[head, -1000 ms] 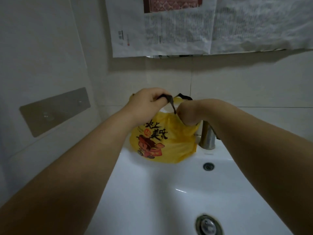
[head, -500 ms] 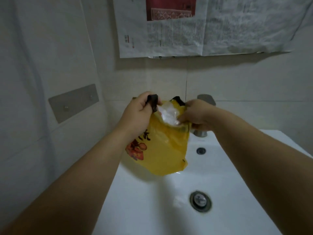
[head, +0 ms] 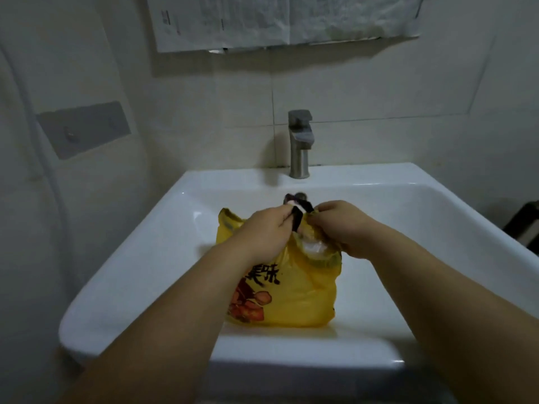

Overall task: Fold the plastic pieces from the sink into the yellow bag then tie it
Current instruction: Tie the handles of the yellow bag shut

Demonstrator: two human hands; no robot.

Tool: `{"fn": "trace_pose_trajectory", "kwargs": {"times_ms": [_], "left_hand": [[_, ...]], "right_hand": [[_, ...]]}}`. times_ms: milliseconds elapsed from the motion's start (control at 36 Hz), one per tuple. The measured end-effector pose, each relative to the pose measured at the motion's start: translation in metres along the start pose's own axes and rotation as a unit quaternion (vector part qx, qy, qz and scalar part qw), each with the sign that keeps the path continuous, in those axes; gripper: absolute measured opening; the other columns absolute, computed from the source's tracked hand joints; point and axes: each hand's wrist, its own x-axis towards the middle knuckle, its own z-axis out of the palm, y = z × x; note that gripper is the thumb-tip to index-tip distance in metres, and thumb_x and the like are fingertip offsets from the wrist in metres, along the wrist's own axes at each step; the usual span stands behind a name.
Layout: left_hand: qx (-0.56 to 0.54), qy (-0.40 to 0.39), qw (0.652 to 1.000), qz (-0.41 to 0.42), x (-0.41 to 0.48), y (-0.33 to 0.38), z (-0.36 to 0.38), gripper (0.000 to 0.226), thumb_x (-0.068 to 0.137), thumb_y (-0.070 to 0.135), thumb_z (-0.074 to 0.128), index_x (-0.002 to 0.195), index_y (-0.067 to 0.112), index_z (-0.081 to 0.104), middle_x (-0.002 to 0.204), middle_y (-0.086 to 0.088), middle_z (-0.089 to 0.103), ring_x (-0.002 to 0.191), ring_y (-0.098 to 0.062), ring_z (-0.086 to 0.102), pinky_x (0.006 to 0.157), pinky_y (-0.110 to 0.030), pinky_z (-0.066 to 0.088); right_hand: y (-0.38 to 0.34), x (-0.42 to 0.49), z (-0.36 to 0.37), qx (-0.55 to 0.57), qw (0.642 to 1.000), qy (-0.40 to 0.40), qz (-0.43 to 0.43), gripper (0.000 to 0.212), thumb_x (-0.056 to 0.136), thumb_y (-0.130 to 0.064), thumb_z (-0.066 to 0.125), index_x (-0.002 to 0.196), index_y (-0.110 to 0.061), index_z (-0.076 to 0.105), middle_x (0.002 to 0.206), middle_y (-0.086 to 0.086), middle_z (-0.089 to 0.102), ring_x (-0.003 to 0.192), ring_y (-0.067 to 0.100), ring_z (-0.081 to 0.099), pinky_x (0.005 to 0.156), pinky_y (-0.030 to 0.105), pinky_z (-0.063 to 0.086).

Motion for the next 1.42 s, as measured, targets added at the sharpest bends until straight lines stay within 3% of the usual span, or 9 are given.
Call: {"fn": "trace_pose_trajectory", "kwargs": {"times_ms": [222,472,611,750,861,944,1083,1250,1417], "left_hand": [[0.130,-0.121,0.982,-0.068,0.012,-0.005,0.024,0.036,0.103,0.018,0.033,0.128,0.010,0.058,0.133,-0.010,0.055,0.119,-0.025,0.051,0.101,-0.031,0.040],[0.062,-0.029,0.997,-0.040,0.006,-0.017,0.007,0.027,0.097,0.020,0.051,0.071,0.024,0.056,0.072,0.006,0.056,0.068,-0.010,0.052,0.057,-0.023,0.039],[0.028,0.094,0.994,0.051,0.002,-0.017,0.001,0.012,0.089,0.019,0.063,0.090,0.018,0.075,0.082,0.005,0.067,0.077,-0.015,0.060,0.069,-0.031,0.048],[0.093,0.259,0.959,0.063,0.002,-0.018,0.001,0.020,0.090,0.028,0.065,0.108,0.025,0.074,0.099,0.007,0.042,0.098,-0.011,0.042,0.075,-0.025,0.037],[0.106,0.268,0.957,0.037,0.001,-0.016,0.001,0.023,0.097,0.021,0.052,0.103,0.017,0.073,0.079,0.005,0.042,0.078,-0.016,0.045,0.055,-0.019,0.029],[0.029,0.263,0.964,0.037,0.002,-0.015,0.004,0.024,0.099,0.017,0.048,0.083,0.014,0.066,0.064,0.006,0.050,0.065,-0.018,0.051,0.049,-0.016,0.031],[-0.066,0.210,0.975,0.035,0.002,-0.012,0.008,0.024,0.099,0.018,0.048,0.101,0.015,0.072,0.082,-0.003,0.068,0.073,-0.016,0.059,0.059,-0.018,0.042],[-0.101,0.201,0.973,0.059,0.001,-0.011,0.008,0.032,0.086,0.006,0.060,0.101,0.033,0.065,0.089,0.023,0.061,0.078,-0.004,0.060,0.075,-0.013,0.048],[-0.073,0.191,0.975,0.088,0.001,-0.014,0.010,0.040,0.082,0.007,0.062,0.108,0.037,0.058,0.107,0.006,0.064,0.104,-0.007,0.057,0.077,-0.002,0.037]], "right_hand": [[0.006,-0.002,-0.010,0.105,0.993,-0.027,-0.049,0.014,0.095,-0.021,0.058,0.097,-0.009,0.065,0.103,0.016,0.070,0.098,0.031,0.067,0.092,0.046,0.054],[0.010,0.004,0.002,0.023,0.990,-0.117,-0.073,0.032,0.081,-0.022,0.075,0.110,-0.021,0.063,0.109,0.007,0.068,0.100,0.024,0.066,0.090,0.041,0.055],[0.009,0.002,0.011,0.020,0.993,-0.016,-0.115,0.027,0.095,-0.041,0.053,0.103,-0.019,0.065,0.100,0.004,0.068,0.095,0.021,0.064,0.087,0.035,0.053],[0.010,0.003,0.013,-0.070,0.982,0.089,-0.149,0.018,0.100,-0.030,0.045,0.105,-0.022,0.060,0.094,-0.001,0.062,0.090,0.019,0.057,0.076,0.030,0.048],[0.010,-0.002,0.017,-0.106,0.966,0.076,-0.221,0.032,0.097,-0.015,0.050,0.127,-0.023,0.057,0.114,-0.005,0.058,0.102,0.012,0.051,0.084,0.024,0.041],[0.009,-0.005,0.023,-0.132,0.966,0.049,-0.215,0.024,0.097,-0.020,0.050,0.117,-0.022,0.063,0.101,-0.002,0.061,0.086,0.011,0.054,0.070,0.021,0.044],[0.003,-0.007,0.020,-0.112,0.967,0.076,-0.214,0.013,0.095,-0.017,0.050,0.093,-0.009,0.060,0.106,0.004,0.046,0.078,0.003,0.044,0.064,0.007,0.033],[-0.001,-0.010,0.017,0.053,0.985,0.029,-0.163,0.016,0.088,-0.017,0.060,0.090,-0.001,0.059,0.083,0.013,0.056,0.080,0.024,0.055,0.081,0.048,0.049],[0.003,-0.006,0.020,0.065,0.990,0.030,-0.118,0.029,0.084,-0.031,0.070,0.101,-0.012,0.056,0.101,0.016,0.067,0.096,0.032,0.066,0.088,0.052,0.053]]}}
